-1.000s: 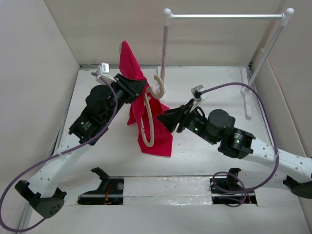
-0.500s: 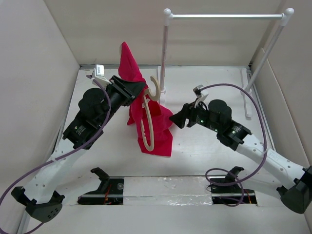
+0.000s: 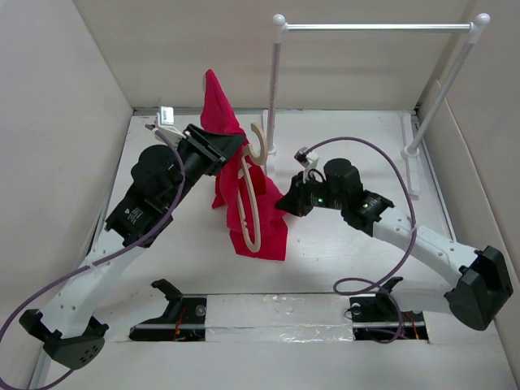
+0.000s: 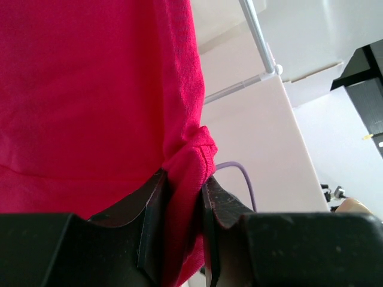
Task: Place the t-shirt on the hanger
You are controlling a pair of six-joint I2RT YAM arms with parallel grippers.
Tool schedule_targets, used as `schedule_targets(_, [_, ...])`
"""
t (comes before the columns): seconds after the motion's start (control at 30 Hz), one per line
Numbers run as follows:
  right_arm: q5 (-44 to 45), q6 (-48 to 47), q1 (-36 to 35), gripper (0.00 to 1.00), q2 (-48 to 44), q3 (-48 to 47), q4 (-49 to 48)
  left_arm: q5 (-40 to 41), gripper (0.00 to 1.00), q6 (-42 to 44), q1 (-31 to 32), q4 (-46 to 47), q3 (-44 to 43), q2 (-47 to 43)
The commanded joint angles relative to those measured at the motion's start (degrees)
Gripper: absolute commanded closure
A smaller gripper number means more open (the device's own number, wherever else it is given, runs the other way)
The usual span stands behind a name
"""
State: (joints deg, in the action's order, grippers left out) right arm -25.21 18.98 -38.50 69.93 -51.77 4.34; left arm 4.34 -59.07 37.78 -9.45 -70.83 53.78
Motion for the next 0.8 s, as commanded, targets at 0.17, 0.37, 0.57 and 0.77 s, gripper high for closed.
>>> schedule_targets(0.17, [6.3,2.4,-10.9,1.00,-5.2,1.0,1.5,3.5,1.00,-2.6,-0.2,17.8,1.7,-0.8])
schedule_targets(0.37, [11.0,9.7,-16.4,1.00,-13.9,8.3,3.3,5.2,1.00,-3.5,-0.2,27.2,0.4,2.7])
schedule_targets(0.57, [14.0,16.1,-20.8,1.00,-19.9,12.4,6.5,9.2,1.00,-2.5,-0.2,33.7,-1.1,5.6])
schedule_targets(0.77, [18.4,21.4,-28.3,1.00,-22.5,13.6,12.3,13.7,1.00,-0.1,-1.6,39.9,-1.8,8.7])
